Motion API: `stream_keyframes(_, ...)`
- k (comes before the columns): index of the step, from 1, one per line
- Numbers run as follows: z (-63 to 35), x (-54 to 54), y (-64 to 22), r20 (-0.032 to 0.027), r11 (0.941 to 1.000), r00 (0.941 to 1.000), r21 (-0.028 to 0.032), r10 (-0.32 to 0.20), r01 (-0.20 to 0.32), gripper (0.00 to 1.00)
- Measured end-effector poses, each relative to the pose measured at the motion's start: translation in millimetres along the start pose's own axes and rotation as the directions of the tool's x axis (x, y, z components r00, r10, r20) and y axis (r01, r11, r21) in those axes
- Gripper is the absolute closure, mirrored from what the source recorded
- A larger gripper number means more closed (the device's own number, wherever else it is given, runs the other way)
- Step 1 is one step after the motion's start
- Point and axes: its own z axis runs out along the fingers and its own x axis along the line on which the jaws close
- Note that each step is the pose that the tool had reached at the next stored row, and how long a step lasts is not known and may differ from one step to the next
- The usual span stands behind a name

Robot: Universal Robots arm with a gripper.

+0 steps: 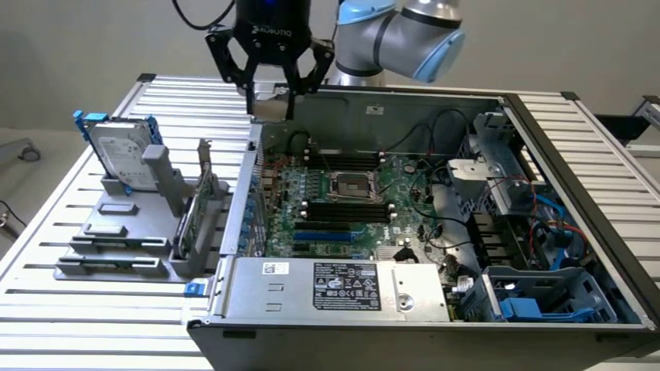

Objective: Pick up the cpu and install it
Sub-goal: 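Pick up the cpu and move it towards the insertion slot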

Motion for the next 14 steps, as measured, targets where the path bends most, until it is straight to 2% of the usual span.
stream_keyframes(11, 16.0, -28.7, 34.1, -0.0032, 1.0000, 1.0000, 0.0002, 0.000, 0.000, 0.46)
stream_keyframes(14, 19.7, -40.8, 41.2, -0.0039, 1.0000, 1.0000, 0.0000, 0.000, 0.000, 0.46)
